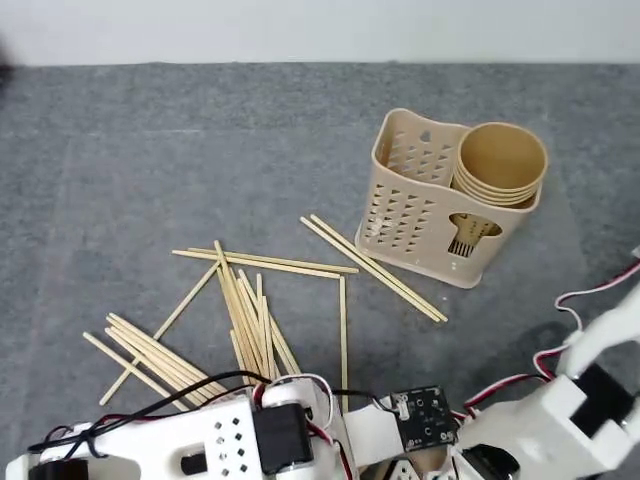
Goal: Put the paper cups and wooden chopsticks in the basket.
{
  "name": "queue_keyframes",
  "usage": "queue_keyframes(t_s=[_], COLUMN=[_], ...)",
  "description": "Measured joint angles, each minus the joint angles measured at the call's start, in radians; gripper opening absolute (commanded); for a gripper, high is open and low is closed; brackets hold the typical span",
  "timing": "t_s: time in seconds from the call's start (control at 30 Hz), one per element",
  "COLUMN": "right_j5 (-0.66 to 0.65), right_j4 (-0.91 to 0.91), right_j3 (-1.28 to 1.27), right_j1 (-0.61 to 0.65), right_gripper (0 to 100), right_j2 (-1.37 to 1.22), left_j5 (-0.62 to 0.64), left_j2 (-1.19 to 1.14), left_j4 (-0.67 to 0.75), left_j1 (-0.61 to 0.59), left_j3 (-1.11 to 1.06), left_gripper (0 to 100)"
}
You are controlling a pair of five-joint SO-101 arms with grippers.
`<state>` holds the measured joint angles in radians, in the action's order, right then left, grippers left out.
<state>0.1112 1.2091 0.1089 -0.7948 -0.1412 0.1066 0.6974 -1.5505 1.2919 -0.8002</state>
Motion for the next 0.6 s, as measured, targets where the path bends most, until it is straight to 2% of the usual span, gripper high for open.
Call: queue_keyframes(t_s=[0.2, 0.3, 0.47, 0.6], right_j5=[0.0, 0.0, 0.0, 0.0], right_j4=[0.015, 0.026, 0.057, 0.089], right_j3=[0.0, 0.0, 0.0, 0.0], right_j1=[-0.002, -0.002, -0.002, -0.002], right_gripper=[1.0, 1.0, 1.0, 1.0], right_j2=[0.0, 0.0, 0.014, 0.087], left_j5=[0.0, -0.005, -0.086, -0.117], left_j2=[0.0, 0.0, 0.0, 0.0], left_j4=[0.023, 0.028, 0.057, 0.072], left_j1=[-0.014, -0.074, -0.206, -0.258], left_j3=[-0.017, -0.02, -0.057, -0.072], left_gripper=[30, 30, 29, 29])
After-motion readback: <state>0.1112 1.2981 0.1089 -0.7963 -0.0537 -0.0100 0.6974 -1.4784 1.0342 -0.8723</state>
